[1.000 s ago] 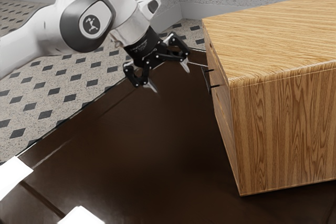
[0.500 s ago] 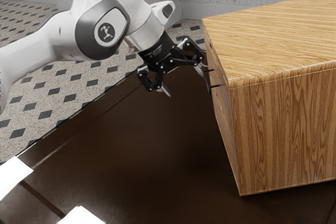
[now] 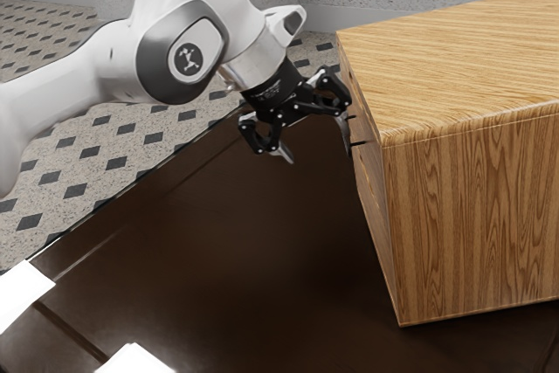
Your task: Pull the drawer handle with one arm to open the drawer
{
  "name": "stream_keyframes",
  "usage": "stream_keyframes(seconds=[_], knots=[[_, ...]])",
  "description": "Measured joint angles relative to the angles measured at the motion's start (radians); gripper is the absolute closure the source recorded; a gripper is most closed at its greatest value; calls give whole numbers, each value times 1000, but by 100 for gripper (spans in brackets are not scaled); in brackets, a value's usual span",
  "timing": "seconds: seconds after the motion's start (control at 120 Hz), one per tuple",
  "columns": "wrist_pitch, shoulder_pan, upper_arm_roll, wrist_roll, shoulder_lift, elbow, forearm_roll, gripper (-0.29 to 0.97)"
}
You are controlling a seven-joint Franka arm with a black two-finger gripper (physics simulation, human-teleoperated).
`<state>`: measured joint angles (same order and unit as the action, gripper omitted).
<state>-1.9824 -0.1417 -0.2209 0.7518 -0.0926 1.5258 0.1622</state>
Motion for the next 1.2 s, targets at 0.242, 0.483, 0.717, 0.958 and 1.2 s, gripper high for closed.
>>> stream_keyframes(seconds=[0.242,0.483,0.717,0.958,1.2], knots=[[-12,8,0,-15,-13,0,2,0],[-16,6,0,-26,-27,-8,2,0],[-15,-5,6,-33,-31,-3,1,0],[-13,-17,14,-41,-12,28,5,0],[-14,-58,28,-49,76,131,10,0]])
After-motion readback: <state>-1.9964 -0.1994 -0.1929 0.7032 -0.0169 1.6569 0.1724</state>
